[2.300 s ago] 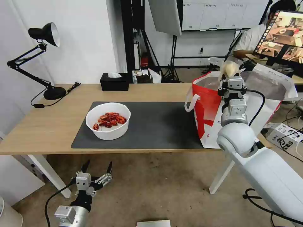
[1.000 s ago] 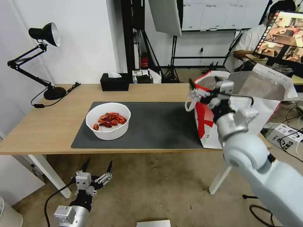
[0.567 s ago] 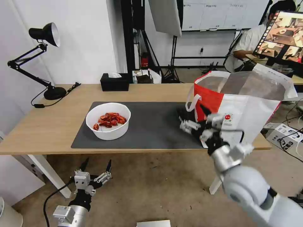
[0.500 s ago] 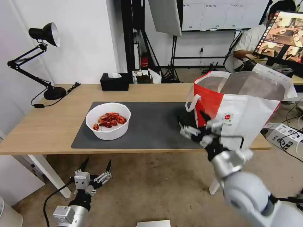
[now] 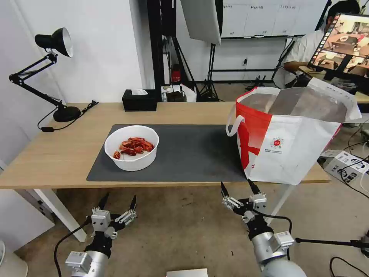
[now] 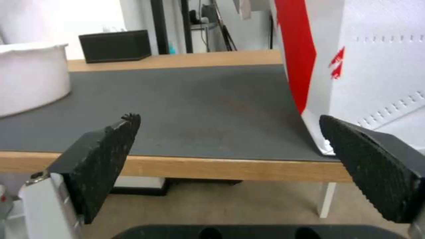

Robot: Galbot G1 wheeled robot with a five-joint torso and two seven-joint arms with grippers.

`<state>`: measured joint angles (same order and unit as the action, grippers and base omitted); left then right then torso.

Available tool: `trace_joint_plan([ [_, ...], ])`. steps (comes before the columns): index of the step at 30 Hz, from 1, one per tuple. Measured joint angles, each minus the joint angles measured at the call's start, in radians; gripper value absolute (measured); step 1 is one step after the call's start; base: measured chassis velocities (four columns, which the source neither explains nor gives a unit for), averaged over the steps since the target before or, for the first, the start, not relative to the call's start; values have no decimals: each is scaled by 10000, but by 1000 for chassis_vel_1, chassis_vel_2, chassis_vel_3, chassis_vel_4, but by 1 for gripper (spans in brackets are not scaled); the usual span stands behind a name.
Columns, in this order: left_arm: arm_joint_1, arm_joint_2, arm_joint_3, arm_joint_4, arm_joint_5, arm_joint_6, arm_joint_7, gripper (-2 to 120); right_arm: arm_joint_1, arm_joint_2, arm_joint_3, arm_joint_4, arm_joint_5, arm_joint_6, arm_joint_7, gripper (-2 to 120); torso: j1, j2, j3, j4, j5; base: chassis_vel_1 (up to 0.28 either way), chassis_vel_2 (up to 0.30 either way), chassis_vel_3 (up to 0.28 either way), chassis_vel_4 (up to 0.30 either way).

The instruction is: Pick up the trash from the table and place it into the takeout bag.

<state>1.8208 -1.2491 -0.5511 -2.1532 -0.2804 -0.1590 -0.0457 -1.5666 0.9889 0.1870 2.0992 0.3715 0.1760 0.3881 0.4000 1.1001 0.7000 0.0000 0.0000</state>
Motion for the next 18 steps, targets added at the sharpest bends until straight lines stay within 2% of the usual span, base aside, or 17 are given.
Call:
trace_joint_plan([
  [8, -2, 77, -118, 30, -81, -26, 2, 100, 77, -41, -20, -97, 42, -132, 23, 100, 0, 0, 0, 1, -1, 0, 0, 0, 0],
  [11, -203, 273, -273, -91, -413, 61, -55, 100, 89, -46, -22, -97, 52, -148, 23, 100, 0, 0, 0, 2, -1, 0, 0, 0, 0],
  [14, -814, 778, -737, -359, -1348, 567, -312, 100, 99, -52, -26, -95, 64, -161, 23, 100, 0, 0, 0, -1, -1, 0, 0, 0, 0],
  [15, -814, 778, -737, -359, -1348, 567, -312, 100, 99, -52, -26, -95, 64, -161, 23, 100, 0, 0, 0, -1, -1, 0, 0, 0, 0],
  [18, -1476, 1427, -1242, -342, -2224, 922, -579, 100, 107, -56, -26, -89, 72, -168, 23, 100, 0, 0, 0, 3, -2, 0, 0, 0, 0],
])
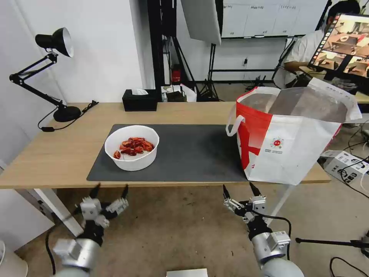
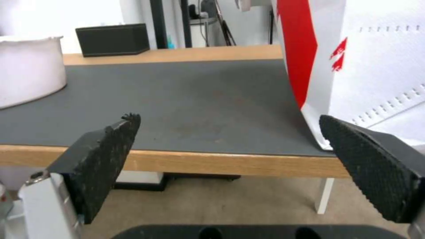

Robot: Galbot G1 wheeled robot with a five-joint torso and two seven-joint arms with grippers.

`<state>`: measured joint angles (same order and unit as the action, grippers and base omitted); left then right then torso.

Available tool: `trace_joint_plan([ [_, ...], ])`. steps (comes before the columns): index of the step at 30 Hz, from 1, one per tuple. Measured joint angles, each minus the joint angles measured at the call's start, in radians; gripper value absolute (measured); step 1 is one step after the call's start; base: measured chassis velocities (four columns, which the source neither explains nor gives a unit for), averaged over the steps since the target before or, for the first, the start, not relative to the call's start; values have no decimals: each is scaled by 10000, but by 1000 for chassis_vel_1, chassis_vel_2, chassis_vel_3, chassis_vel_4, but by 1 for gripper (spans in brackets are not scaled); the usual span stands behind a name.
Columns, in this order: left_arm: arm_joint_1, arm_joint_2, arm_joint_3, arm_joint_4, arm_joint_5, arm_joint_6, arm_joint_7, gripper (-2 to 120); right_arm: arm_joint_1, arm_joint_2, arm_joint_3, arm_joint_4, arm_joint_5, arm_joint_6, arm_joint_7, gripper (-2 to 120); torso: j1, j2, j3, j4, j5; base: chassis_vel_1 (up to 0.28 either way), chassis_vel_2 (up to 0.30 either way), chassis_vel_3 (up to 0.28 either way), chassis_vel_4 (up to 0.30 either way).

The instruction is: Pick up the trash from the table and place it into the takeout bag.

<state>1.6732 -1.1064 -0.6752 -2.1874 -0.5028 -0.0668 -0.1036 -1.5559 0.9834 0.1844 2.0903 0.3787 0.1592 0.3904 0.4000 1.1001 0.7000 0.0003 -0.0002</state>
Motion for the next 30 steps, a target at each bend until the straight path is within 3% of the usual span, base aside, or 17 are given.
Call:
trace_joint_plan([
  [4, -454, 614, -99, 120, -466, 224, -172, 100, 4, -2, 0, 3, 4, -4, 0, 100, 1, 0, 0, -3, -2, 0, 0, 0, 0],
  [10, -1068, 2098, -388, 450, -1464, 794, -539, 100, 8, -6, 0, 12, 11, -10, 1, 100, 0, -1, 1, -3, 0, 0, 0, 0, 0],
  [14, -1307, 2531, -521, 420, -2085, 1385, -998, 100, 11, -7, -1, 14, 13, -12, 0, 100, 0, -1, 1, 1, 1, 0, 0, 0, 0],
  [17, -2166, 3128, -426, 388, -3942, 2567, -1559, 100, 13, -8, 0, 18, 17, -15, 0, 100, 1, -1, 1, -2, 0, 0, 0, 0, 0],
  [18, -2166, 3128, -426, 388, -3942, 2567, -1559, 100, 13, -8, 0, 18, 17, -15, 0, 100, 1, -1, 1, -2, 0, 0, 0, 0, 0],
  [21, -3520, 3658, -239, 577, -6475, 3912, -2279, 100, 15, -8, 1, 18, 19, -18, -1, 100, 1, -1, 1, -3, 1, 0, 0, 0, 0],
  [22, -3520, 3658, -239, 577, -6475, 3912, -2279, 100, 15, -8, 1, 18, 19, -18, -1, 100, 1, -1, 1, -3, 1, 0, 0, 0, 0],
  [25, -4891, 4046, 123, 1005, -8208, 5331, -2977, 100, 17, -9, 1, 22, 20, -19, -3, 100, 1, -1, 1, -4, 1, 0, 0, 0, 0],
  [26, -4891, 4046, 123, 1005, -8208, 5331, -2977, 100, 17, -9, 1, 22, 20, -19, -3, 100, 1, -1, 1, -4, 1, 0, 0, 0, 0],
  [28, -5671, 4235, 528, 1373, -9106, 6125, -3466, 100, 18, -10, 1, 24, 20, -20, -3, 100, 1, -1, 1, -3, 3, 0, 0, 0, 0],
  [30, -5870, 4270, 673, 1501, -9275, 6274, -3594, 100, 18, -9, 1, 24, 20, -20, -3, 100, 1, -1, 1, -4, 2, 0, 0, 0, 0],
])
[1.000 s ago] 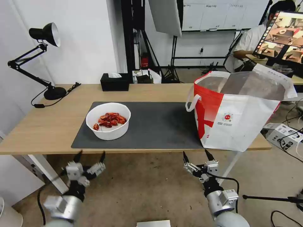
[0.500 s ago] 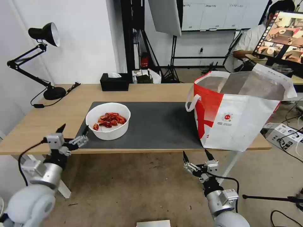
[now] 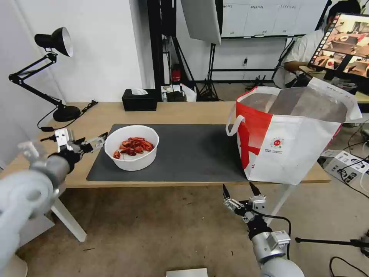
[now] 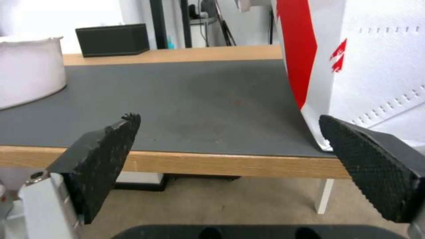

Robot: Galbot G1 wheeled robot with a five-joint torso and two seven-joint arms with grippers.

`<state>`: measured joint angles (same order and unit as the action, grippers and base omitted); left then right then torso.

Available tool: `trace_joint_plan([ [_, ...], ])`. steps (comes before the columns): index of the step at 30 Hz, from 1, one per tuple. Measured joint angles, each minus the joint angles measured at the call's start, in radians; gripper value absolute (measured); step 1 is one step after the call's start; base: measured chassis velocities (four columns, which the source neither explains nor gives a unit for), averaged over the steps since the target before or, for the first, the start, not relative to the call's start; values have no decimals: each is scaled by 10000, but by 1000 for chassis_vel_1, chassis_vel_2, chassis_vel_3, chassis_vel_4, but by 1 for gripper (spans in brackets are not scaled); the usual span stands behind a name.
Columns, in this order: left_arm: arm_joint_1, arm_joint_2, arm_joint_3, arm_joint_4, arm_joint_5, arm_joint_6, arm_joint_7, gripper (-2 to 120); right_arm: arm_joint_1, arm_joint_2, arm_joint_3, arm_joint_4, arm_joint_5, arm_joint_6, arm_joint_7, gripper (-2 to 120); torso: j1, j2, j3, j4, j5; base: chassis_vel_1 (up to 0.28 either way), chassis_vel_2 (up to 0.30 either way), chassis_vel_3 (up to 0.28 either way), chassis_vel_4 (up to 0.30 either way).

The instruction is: Pick up the trash from the table and place it into the takeout bag.

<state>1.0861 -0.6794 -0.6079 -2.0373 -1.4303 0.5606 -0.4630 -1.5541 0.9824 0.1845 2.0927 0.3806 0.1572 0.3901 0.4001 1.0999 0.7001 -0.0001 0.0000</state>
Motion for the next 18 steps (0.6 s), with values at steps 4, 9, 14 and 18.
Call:
trace_joint_plan([
  [4, -741, 47, 593, 628, -451, 360, -575, 100, 1, 0, 0, 0, 0, 0, -1, 100, 0, 0, 0, 1, -1, 0, 0, 0, 0],
  [9, -1739, -46, 1516, 1492, -968, 790, -1244, 100, 0, 0, 1, 2, 0, -1, -1, 100, 0, 0, 0, 0, -2, 0, 0, 0, 0],
  [14, -2290, -133, 1993, 1807, -1506, 1190, -1998, 100, 1, 0, 0, 1, 1, -1, 0, 100, 0, 0, -1, 1, -1, 0, 0, 0, 0],
  [18, -2657, -213, 2197, 2021, -2040, 1497, -2331, 100, 1, 0, 1, 2, 1, -1, -1, 100, 0, -1, -1, 1, -1, 0, 0, 0, 0],
])
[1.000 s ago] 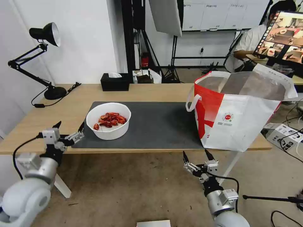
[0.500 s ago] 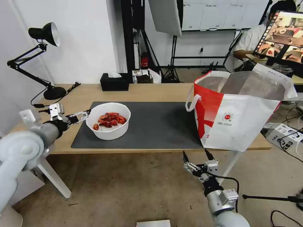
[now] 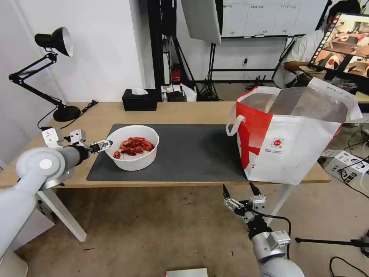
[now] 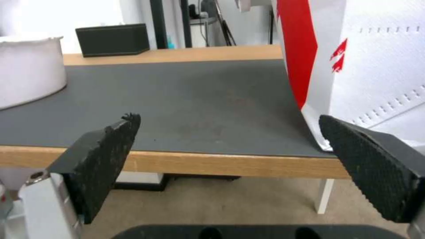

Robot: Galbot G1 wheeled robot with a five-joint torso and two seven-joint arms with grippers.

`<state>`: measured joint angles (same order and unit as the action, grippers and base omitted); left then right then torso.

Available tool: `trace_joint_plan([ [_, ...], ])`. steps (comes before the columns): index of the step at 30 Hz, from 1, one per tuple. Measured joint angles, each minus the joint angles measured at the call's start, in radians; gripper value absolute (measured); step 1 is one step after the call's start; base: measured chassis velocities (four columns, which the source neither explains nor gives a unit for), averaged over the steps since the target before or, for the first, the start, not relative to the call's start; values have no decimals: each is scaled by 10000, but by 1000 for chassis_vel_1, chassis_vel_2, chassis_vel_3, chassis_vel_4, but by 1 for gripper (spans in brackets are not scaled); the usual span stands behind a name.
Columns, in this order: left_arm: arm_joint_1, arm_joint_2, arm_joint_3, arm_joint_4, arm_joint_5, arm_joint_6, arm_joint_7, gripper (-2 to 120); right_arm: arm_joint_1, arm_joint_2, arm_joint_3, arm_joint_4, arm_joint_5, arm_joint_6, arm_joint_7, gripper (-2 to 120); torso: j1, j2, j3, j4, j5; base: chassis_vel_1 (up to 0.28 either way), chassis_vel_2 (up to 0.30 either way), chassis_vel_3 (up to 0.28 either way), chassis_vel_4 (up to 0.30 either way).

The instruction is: Pick up the trash from the table and place it into the takeout bag.

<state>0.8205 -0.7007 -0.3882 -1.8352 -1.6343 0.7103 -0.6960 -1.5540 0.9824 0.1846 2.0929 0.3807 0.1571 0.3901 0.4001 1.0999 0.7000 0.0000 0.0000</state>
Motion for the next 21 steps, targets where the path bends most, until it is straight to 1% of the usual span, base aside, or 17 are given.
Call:
trace_joint_plan([
  [7, -266, -71, 155, 406, -524, 284, -389, 100, 0, 0, 0, 0, 0, 0, 0, 100, 0, 0, 0, 0, 1, 0, 0, 0, 0],
  [16, -305, -244, 260, 592, -628, 300, -449, 100, 0, 0, 0, 0, 0, 0, 0, 100, 0, 0, 0, 1, 0, 0, 0, 0, 0],
  [17, -317, -272, 285, 611, -638, 298, -449, 97, 0, 0, 0, 0, 0, 0, 0, 100, 0, 0, 0, 0, 1, 0, 0, 0, 0],
  [18, -317, -272, 285, 611, -638, 298, -449, 97, 0, 0, 0, 0, 0, 0, 0, 100, 0, 0, 0, 0, 1, 0, 0, 0, 0],
  [21, -291, -331, 330, 619, -655, 292, -460, 83, 1, 0, 0, -1, 0, 0, 0, 100, 0, 1, 0, 0, 1, 0, 0, 0, 0],
])
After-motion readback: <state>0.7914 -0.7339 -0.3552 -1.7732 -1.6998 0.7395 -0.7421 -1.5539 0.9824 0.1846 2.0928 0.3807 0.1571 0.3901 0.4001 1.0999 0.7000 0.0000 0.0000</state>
